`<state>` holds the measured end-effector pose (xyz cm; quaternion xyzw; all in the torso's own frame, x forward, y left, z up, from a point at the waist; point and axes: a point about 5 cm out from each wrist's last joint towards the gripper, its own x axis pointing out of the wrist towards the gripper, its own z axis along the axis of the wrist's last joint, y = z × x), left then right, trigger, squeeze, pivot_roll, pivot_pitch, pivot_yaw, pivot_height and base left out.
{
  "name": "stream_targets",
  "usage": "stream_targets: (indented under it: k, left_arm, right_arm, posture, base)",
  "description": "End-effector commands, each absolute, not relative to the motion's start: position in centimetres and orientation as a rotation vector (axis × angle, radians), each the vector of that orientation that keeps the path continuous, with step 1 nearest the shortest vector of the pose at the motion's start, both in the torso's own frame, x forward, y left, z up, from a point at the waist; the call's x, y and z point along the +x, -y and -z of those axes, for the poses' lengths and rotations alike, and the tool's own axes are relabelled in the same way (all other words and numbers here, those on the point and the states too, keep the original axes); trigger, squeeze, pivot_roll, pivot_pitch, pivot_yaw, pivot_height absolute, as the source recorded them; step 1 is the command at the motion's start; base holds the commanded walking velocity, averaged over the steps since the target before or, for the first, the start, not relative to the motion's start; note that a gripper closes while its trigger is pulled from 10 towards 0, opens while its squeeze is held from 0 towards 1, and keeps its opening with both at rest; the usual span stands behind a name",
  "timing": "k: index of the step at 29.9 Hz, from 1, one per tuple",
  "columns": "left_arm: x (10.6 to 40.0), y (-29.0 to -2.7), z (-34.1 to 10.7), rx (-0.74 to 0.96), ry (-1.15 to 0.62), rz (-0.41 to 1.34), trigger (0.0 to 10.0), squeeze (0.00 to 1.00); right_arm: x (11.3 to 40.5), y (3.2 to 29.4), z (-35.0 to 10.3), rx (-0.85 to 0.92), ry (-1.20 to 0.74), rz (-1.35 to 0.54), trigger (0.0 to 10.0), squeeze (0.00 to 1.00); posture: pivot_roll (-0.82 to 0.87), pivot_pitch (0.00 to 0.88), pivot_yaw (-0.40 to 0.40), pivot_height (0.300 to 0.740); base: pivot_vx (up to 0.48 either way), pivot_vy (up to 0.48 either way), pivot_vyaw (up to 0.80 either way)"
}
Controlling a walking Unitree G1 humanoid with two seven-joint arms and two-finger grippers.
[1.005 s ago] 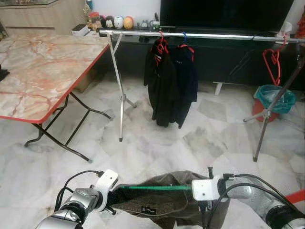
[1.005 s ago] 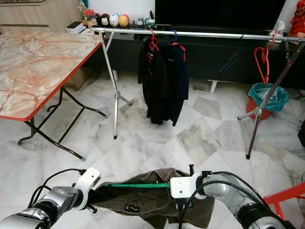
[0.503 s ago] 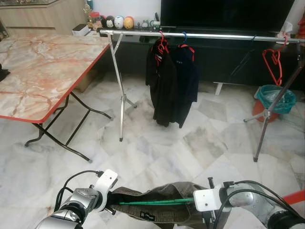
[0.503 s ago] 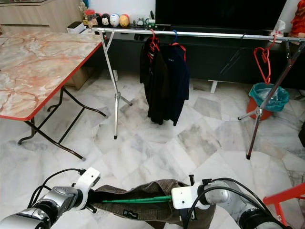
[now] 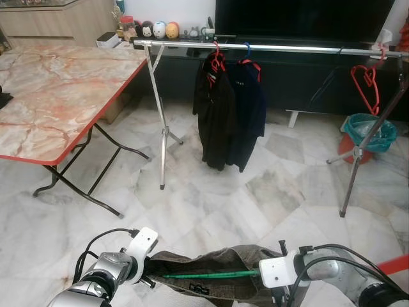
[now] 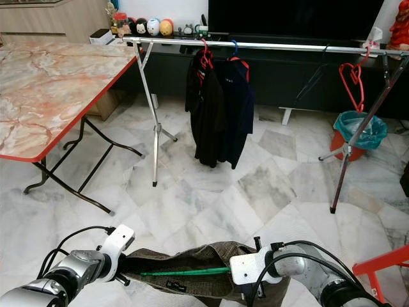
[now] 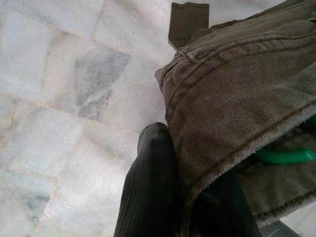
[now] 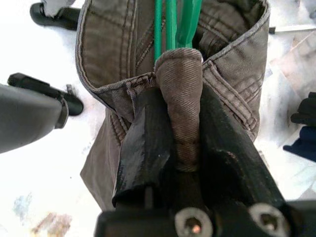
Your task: Hang hanger
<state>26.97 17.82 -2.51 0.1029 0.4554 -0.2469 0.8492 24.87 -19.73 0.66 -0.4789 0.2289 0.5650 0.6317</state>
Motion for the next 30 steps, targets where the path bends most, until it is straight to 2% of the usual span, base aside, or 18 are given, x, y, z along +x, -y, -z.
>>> stream_targets:
  k: [1,10,16,25,30]
  left_arm:
    - [26.7,-18.7,2.6,0.228,-0.984,0.498,10.0,0.00]
    - [26.8,-18.7,2.5,0.246,-0.980,0.500,10.0,0.00]
    - [27.5,-18.4,2.1,0.267,-0.951,0.488,10.0,0.00]
    - [30.3,-18.7,-0.3,0.263,-0.817,0.360,10.0,0.00]
    - [31.4,-18.0,-1.5,0.240,-0.765,0.392,10.0,0.00]
  right_arm:
    - [25.0,20.4,-0.6,-1.132,-0.560,-1.271,10.0,0.00]
    - [25.2,21.6,0.2,-1.222,-0.635,-1.180,10.0,0.00]
    - [24.9,21.0,1.3,-1.203,-0.679,-1.140,10.0,0.00]
    - [24.2,19.7,2.8,-1.206,-0.738,-1.147,10.0,0.00]
    - [24.6,19.3,3.1,-1.187,-0.750,-1.070,10.0,0.00]
  posture:
    - [0.07,0.017,0.023,0.740]
    - [0.07,0.021,0.025,0.740]
    - [0.08,0.023,0.027,0.740]
    - [0.08,0.017,0.022,0.740]
    - [0.08,0.009,0.019,0.740]
  base:
    - [0.000,0.000,0.00]
    - [0.000,0.000,0.00]
    - [0.000,0.000,0.00]
    - [0.000,0.000,0.00]
    - [0.000,0.000,0.00]
